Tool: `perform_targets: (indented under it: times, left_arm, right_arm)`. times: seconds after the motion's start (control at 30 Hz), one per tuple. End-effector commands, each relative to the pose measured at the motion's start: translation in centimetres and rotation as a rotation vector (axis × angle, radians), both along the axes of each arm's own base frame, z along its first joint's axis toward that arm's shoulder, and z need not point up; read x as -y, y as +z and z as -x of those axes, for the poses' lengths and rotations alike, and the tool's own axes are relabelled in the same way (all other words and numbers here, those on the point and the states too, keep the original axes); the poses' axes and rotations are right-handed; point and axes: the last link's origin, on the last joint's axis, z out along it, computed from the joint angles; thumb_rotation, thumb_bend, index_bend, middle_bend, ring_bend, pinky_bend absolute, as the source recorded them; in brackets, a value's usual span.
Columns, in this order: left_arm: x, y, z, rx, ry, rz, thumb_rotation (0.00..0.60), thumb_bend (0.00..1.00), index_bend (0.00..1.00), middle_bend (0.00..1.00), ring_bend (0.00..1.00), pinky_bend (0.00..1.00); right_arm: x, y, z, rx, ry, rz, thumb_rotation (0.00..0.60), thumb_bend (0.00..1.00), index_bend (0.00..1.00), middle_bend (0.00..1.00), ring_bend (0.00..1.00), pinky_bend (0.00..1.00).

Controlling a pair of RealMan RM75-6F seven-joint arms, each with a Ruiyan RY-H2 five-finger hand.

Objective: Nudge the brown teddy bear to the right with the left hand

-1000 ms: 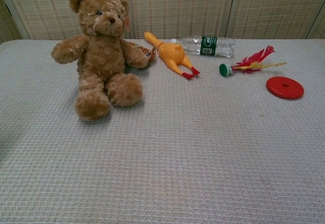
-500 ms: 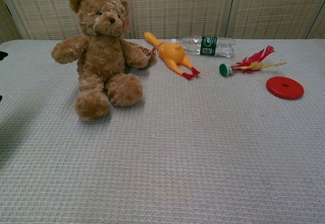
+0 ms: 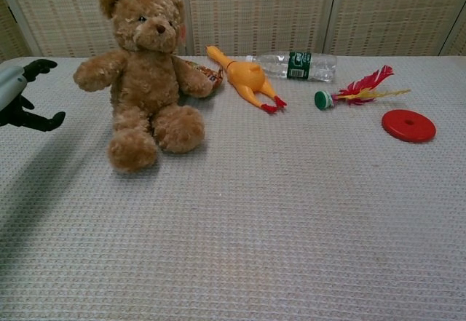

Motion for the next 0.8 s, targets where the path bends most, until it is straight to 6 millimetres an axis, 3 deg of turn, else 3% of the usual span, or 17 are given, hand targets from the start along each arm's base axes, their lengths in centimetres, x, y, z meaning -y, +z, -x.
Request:
perform_targets:
  times: [0.03,0.2,0.5,0.8]
  left_arm:
    - [-1.4,-0.6,-0.9,0.035,0.028,-0.046,0.600,0.41,0.00,0.03,0.04,0.27]
    - [-2.6,-1.5,-2.3,0.100,0.066,-0.143,0.600,0.40,0.00,0.07,0.08,0.29]
    - [-3.3,-2.0,-4.8,0.233,0.060,-0.124,0.600,0.39,0.01,0.09,0.11,0.30]
    - [-3.5,-2.6,-5.6,0.226,0.066,-0.130,0.600,0.40,0.06,0.16,0.15,0.32]
  right_arm:
    - [0.0,0.1,0.0,0.001,-0.004,-0.002,0.600,0.16,0.00,0.00,0.00,0.16]
    - [0.1,0.1,0.1,0.002,-0.012,-0.004,0.600,0.16,0.00,0.00,0.00,0.16]
    - [0.0,0.1,0.1,0.002,-0.015,-0.017,0.600,0.16,0.00,0.00,0.00,0.16]
    - [0.1,0.1,0.1,0.006,-0.018,-0.018,0.600,0.16,0.00,0.00,0.00,0.16]
